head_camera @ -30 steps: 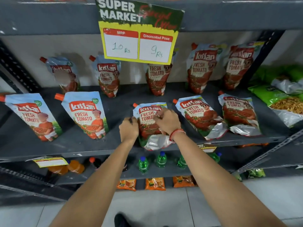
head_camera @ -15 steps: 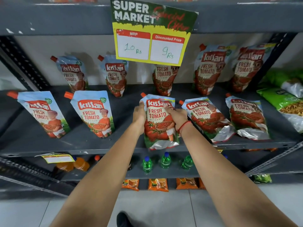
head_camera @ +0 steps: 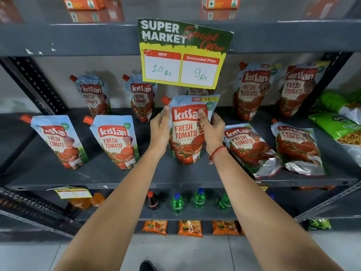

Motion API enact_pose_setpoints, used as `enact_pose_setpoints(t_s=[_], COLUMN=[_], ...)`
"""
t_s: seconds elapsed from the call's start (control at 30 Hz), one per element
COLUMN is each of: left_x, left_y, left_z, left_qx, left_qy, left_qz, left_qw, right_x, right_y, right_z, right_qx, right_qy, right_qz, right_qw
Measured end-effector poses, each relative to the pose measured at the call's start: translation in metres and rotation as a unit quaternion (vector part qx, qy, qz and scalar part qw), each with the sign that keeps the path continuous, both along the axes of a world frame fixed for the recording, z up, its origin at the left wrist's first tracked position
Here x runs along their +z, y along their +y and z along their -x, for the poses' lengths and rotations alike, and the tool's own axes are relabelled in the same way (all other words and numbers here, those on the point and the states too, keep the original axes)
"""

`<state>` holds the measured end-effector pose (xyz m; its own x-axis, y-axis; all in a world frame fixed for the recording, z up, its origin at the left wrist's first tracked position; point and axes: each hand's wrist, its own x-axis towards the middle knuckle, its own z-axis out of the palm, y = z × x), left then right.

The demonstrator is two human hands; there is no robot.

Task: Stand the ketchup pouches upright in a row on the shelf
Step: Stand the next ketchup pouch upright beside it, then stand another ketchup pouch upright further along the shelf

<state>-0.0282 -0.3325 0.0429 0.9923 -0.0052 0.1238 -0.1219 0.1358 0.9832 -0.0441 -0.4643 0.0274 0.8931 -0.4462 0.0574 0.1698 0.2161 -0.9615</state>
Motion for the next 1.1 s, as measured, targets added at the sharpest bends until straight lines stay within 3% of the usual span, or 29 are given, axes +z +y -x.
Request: enact_pose_setpoints(t_s=[0.13, 0.23, 0.3, 0.37, 0.43, 0.5, 0.57, 0.67, 0.77, 0.83, 0.9, 1.1], left_x=[-0.002, -0.009, -0.021, -0.037, -0.053, -0.063, -0.065, -0.063, -0.065, -0.065, -0.058, -0.041], left_y=[0.001, -0.003, -0.013, -0.03, -0.05, -0.072, -0.093, -0.128, -0.153, -0.166, -0.176, -0.186], left_z=[0.0, 0.014, 0.035, 0.061, 0.075, 0.077, 0.073, 0.052, 0.023, 0.017, 0.022, 0.028], left_qx=[0.017, 0.119, 0.233, 0.26, 0.151, 0.008, -0.069, -0.091, -0.062, -0.037, -0.027, -0.035], left_qy=[-0.021, -0.069, -0.139, -0.237, -0.316, -0.328, -0.268, -0.083, 0.185, 0.299, 0.323, 0.356], left_qz=[-0.016, -0.074, -0.185, -0.29, -0.354, -0.384, -0.395, -0.376, -0.252, -0.148, -0.108, -0.017], left_qw=[1.0, 0.988, 0.945, 0.89, 0.867, 0.863, 0.876, 0.918, 0.948, 0.942, 0.94, 0.934], right_x=[0.0, 0.002, 0.003, 0.001, -0.008, -0.021, -0.032, -0.038, -0.041, -0.048, -0.051, -0.042], right_y=[-0.01, -0.025, -0.045, -0.077, -0.119, -0.153, -0.172, -0.18, -0.176, -0.172, -0.171, -0.179], right_z=[0.0, 0.002, 0.006, 0.007, 0.004, 0.004, 0.007, 0.012, 0.018, 0.024, 0.028, 0.035], right_qx=[0.027, 0.018, -0.023, -0.077, -0.089, -0.033, 0.018, 0.066, 0.044, 0.007, -0.031, -0.087], right_qy=[0.004, 0.006, -0.002, 0.028, 0.14, 0.276, 0.364, 0.404, 0.396, 0.394, 0.398, 0.375], right_qz=[0.052, 0.101, 0.12, 0.204, 0.413, 0.536, 0.538, 0.481, 0.439, 0.428, 0.402, 0.191], right_qw=[0.998, 0.995, 0.992, 0.975, 0.896, 0.797, 0.76, 0.775, 0.805, 0.814, 0.824, 0.903])
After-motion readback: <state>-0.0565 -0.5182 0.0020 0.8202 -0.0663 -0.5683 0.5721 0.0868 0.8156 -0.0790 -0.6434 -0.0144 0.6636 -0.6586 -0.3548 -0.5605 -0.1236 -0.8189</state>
